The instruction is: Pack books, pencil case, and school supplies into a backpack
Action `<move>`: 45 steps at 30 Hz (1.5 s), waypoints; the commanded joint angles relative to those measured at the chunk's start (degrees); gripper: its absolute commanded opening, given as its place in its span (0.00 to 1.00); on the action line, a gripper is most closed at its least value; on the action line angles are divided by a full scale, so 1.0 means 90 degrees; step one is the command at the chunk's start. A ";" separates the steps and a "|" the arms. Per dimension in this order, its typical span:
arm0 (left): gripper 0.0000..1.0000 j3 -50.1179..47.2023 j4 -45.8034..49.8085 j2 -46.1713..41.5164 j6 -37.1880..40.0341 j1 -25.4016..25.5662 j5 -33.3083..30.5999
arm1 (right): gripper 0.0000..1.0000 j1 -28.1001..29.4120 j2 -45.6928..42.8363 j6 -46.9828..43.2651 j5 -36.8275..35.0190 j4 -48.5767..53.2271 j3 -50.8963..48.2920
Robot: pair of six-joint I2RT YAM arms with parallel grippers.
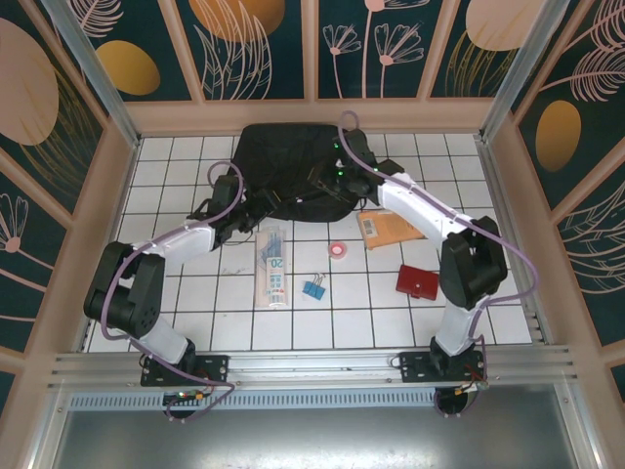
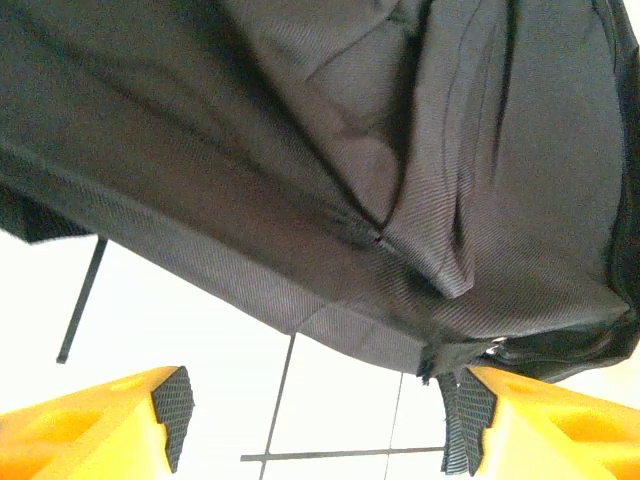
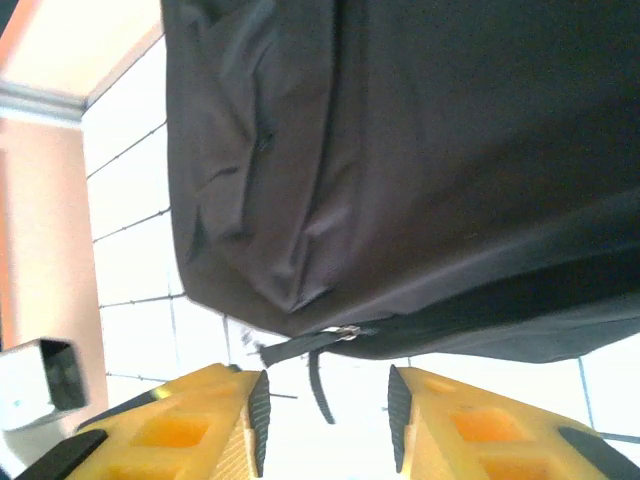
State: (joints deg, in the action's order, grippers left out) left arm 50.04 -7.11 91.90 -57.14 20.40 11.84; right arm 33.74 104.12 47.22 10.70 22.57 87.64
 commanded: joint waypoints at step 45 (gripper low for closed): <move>0.00 -0.1092 -0.5537 0.1816 -0.3167 -0.0228 0.0810 | 0.40 0.0858 0.1406 0.4170 -0.0304 -0.0066 0.0839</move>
State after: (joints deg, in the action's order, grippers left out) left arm 40.95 -52.05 108.36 -84.84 17.65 18.63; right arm 41.45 117.05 82.54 9.89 22.72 94.83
